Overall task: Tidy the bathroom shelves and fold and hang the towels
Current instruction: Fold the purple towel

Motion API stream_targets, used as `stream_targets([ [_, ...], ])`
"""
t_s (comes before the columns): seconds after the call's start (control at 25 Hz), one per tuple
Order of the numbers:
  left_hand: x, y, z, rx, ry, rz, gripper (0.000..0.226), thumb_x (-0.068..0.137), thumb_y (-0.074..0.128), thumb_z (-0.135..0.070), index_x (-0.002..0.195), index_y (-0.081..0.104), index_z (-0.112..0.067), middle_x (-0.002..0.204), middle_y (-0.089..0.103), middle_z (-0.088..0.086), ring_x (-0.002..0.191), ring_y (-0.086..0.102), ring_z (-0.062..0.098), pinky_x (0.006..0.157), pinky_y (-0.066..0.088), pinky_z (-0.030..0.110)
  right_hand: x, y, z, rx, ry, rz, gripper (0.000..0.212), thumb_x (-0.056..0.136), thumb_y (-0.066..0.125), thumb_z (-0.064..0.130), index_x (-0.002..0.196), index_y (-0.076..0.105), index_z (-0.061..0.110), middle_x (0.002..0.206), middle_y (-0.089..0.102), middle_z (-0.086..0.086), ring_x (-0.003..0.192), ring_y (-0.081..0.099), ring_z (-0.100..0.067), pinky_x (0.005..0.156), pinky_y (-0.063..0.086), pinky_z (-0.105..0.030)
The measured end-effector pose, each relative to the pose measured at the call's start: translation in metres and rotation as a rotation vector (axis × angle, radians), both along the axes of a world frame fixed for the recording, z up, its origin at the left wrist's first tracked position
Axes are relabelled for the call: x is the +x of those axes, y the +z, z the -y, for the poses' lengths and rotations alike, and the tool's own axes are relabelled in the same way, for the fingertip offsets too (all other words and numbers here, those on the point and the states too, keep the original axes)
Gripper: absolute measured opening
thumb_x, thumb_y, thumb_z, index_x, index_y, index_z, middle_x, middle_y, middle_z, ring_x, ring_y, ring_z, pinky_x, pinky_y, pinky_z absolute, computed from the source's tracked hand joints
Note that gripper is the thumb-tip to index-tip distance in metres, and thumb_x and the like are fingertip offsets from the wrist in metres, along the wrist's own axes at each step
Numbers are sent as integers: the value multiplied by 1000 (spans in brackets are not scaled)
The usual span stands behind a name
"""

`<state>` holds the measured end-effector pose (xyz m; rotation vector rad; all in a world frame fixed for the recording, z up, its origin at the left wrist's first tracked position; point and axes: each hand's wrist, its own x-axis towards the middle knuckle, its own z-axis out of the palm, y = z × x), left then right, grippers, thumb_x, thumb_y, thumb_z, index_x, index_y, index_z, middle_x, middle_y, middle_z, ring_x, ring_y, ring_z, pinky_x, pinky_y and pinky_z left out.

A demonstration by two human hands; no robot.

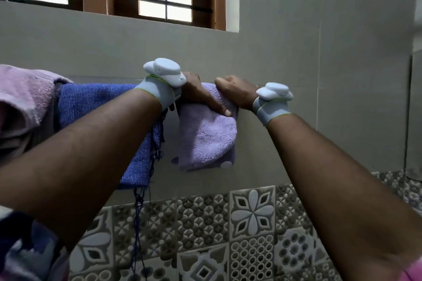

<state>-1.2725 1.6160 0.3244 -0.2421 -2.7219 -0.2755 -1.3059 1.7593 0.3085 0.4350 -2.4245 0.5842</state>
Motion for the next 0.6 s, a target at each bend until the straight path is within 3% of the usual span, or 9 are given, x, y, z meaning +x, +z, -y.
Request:
stream_targets([
  [0.08, -2, 0, 1, 19, -19, 5, 59, 51, 77, -73, 75, 59, -21, 78, 61, -2, 66, 57, 10, 55, 42, 24, -6, 4, 5, -1, 8, 45, 43, 96, 33, 37, 60, 42, 14, 73, 51, -9, 75, 44, -25, 59, 31, -32],
  [0.16, -2, -1, 3, 77, -42, 17, 65, 49, 75, -77, 79, 61, -20, 81, 64, -1, 70, 62, 14, 55, 44, 26, -11, 3, 7, -20, 0, 28, 45, 96, 33, 37, 58, 43, 13, 73, 52, -11, 75, 45, -26, 65, 32, -32],
  [0.28, -1, -6, 6, 49, -23, -37, 92, 39, 65, -88, 94, 62, -15, 90, 67, 4, 78, 64, 22, 59, 45, 27, -12, 1, 4, 8, -26, -13, 38, 97, 31, 32, 65, 42, 14, 93, 58, -21, 84, 50, -30, 71, 32, -32],
  [0.36, -5, -13, 10, -37, -5, -279, 99, 40, 51, -97, 99, 53, -18, 98, 58, 4, 85, 59, 25, 70, 45, 31, -12, 0, 2, -16, -19, -58, 32, 97, 32, 33, 73, 43, 16, 107, 60, -23, 90, 53, -33, 73, 35, -33],
  [0.48, 5, -28, 16, -114, -58, -691, 87, 56, 31, -96, 103, 49, -25, 105, 47, 3, 94, 54, 27, 80, 46, 37, -3, -2, -5, -212, 46, -204, 31, 97, 39, 43, 80, 46, 18, 95, 63, -18, 86, 56, -32, 71, 39, -34],
  [0.6, 38, -48, 13, -108, -51, -747, 71, 71, 32, -84, 112, 50, -28, 114, 48, 2, 103, 51, 25, 79, 44, 38, 23, -20, -16, -417, 65, -343, 25, 92, 47, 45, 84, 49, 22, 93, 62, -5, 86, 59, -27, 81, 47, -41],
])
